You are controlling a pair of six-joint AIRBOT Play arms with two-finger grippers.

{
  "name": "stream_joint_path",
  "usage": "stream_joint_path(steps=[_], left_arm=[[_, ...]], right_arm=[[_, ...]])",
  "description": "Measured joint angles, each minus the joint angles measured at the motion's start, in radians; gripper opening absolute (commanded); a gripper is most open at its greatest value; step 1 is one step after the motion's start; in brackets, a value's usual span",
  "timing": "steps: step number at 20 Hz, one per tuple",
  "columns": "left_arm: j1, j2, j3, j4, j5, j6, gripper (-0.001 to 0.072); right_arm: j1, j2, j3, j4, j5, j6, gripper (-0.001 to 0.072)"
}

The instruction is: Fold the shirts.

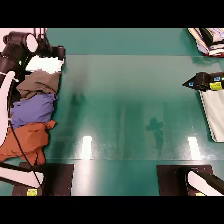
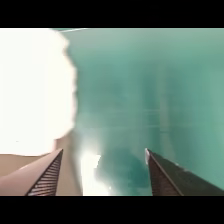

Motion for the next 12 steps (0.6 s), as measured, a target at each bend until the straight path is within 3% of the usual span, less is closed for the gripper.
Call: stream_joint_path(steps=[7,8,10,11,12], left_arm=[[0.145,-0.21,0.001,0.049,0.139,-0.039,0.0618],[0.153,-0.226,0.001,0.05,0.158,-0.04,0.0503],[0.161,-0.247,0.002,0.05,0.189,-0.042,0.0096],[0.164,-0.253,0.004,0.049,0.198,-0.042,0.0026],[0.168,-0.257,0.01,0.05,0.201,-0.042,0.0024]], right_arm=[[0.001,0.0,0.0,0.0,0.001,0.0,0.0013],[0.001,0.0,0.0,0.0,0.0,0.0,0.0013],[0.001,0.0,0.0,0.0,-0.001,0.0,0.0014],[0.001,0.0,0.0,0.0,-0.002,0.0,0.0014],[0.001,0.0,0.0,-0.001,-0.003,0.0,0.0014]])
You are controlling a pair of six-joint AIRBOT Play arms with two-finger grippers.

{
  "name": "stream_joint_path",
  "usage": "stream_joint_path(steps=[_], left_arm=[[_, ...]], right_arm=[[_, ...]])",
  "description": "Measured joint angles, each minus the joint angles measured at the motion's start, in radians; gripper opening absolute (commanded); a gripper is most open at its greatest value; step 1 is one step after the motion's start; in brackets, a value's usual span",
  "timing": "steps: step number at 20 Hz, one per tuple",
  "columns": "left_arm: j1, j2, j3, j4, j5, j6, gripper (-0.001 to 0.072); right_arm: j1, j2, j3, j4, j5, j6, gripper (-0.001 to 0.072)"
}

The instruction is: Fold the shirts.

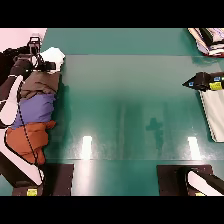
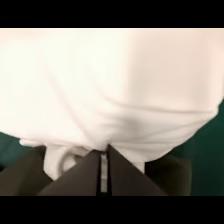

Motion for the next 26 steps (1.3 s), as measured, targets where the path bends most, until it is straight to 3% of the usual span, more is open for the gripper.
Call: stream_joint_path(steps=[6,12,17,20,23,24,25,26], left_arm=[[-0.007,0.027,0.175,-0.049,-0.169,-0.002,0.0022],[-0.117,0.332,0.301,-0.069,-0.271,0.024,0.0023],[-0.31,0.591,0.319,-0.074,-0.428,0.049,0.0022],[-0.473,0.642,0.267,-0.09,-0.558,0.05,0.0023],[-0.638,0.641,0.133,-0.156,-0.603,0.05,0.0026],[-0.692,0.632,0.076,-0.201,-0.59,0.05,0.0164],[-0.736,0.62,0.024,-0.242,-0.562,0.056,0.0467],[-0.776,0.605,-0.026,-0.283,-0.536,0.066,0.0575]], right_arm=[[0.0,0.0,0.002,0.001,-0.028,0.0,0.0013],[0.0,0.0,0.126,0.008,-0.059,-0.021,0.0013],[0.0,0.0,0.313,0.008,-0.093,-0.039,0.0013],[0.0,0.0,0.395,0.008,-0.097,-0.043,0.0013],[0.0,0.0,0.436,0.008,-0.092,-0.044,0.0013],[0.0,0.0,0.444,0.008,-0.088,-0.045,0.0013],[0.0,0.0,0.449,0.008,-0.079,-0.045,0.0013],[0.0,0.0,0.453,0.008,-0.072,-0.045,0.0013]])
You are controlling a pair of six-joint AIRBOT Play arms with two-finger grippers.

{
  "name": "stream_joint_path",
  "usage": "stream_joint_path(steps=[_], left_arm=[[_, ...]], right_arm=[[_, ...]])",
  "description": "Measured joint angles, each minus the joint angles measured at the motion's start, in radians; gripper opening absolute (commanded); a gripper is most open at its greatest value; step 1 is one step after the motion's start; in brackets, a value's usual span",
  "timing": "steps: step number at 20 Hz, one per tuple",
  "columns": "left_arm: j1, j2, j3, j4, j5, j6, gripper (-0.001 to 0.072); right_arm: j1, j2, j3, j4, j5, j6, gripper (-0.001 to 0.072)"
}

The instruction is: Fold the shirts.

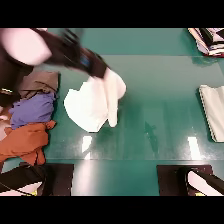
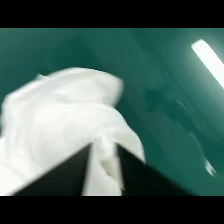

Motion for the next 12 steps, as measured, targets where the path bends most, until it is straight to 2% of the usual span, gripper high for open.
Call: stream_joint_path(steps=[1,5,12], left_arm=[[-0.026,-0.014,-0.036,-0.028,0.023,0.008,0.0548],[-0.011,-0.035,-0.098,-0.016,0.044,0.026,0.0549],[0.349,-0.009,-0.218,0.017,-0.118,0.014,0.0549]], right_arm=[[0.0,0.0,0.003,0.0,0.007,0.0,0.0014],[0.0,0.0,0.008,-0.001,0.035,0.0,0.0013],[0.0,-0.002,0.009,-0.001,0.048,0.0,0.0013]])
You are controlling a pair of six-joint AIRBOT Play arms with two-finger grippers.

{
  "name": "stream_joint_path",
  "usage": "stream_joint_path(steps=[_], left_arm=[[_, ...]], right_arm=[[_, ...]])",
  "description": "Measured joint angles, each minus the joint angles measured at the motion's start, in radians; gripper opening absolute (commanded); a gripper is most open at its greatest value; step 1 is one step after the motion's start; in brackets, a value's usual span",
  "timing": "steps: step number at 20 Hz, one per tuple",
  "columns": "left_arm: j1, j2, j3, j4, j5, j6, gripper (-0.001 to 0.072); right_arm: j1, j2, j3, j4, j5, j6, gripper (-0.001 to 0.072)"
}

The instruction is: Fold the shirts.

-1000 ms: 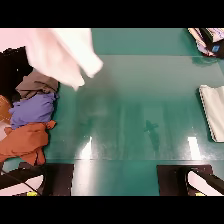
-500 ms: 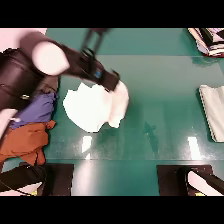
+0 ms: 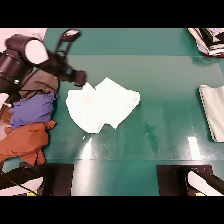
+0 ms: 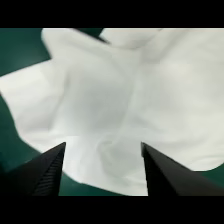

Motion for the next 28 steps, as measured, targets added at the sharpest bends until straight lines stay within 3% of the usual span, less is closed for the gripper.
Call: stream_joint_path(steps=[6,15,16,17,18,22,23,25,28], left_arm=[[0.145,0.036,-0.332,-0.059,0.011,-0.003,0.0549],[0.171,0.042,-0.631,-0.223,0.237,-0.006,0.0545],[0.173,0.043,-0.638,-0.239,0.259,-0.007,0.0401],[0.173,0.042,-0.644,-0.246,0.293,-0.011,0.0187],[0.173,0.04,-0.645,-0.247,0.315,-0.015,0.0033],[0.173,0.041,-0.577,-0.249,0.35,-0.025,0.0025],[0.173,0.041,-0.542,-0.239,0.348,-0.026,0.0024],[0.173,0.041,-0.461,-0.22,0.336,-0.025,0.0024],[0.173,0.042,-0.342,-0.201,0.315,-0.025,0.0024]], right_arm=[[0.0,-0.002,0.0,0.0,0.0,0.0,0.0014],[0.011,-0.054,0.0,0.002,0.02,0.0,0.0013],[0.016,-0.062,0.0,0.002,0.023,0.0,0.0013],[0.024,-0.072,0.0,0.002,0.023,0.0,0.0013],[0.032,-0.084,0.0,0.002,0.025,0.0,0.0013],[0.085,-0.159,0.0,0.0,0.043,0.0,0.0014],[0.103,-0.189,0.0,0.0,0.049,0.001,0.0034],[0.142,-0.259,0.0,0.0,0.059,0.001,0.0366],[0.204,-0.389,0.0,0.001,0.041,0.001,0.0394]])
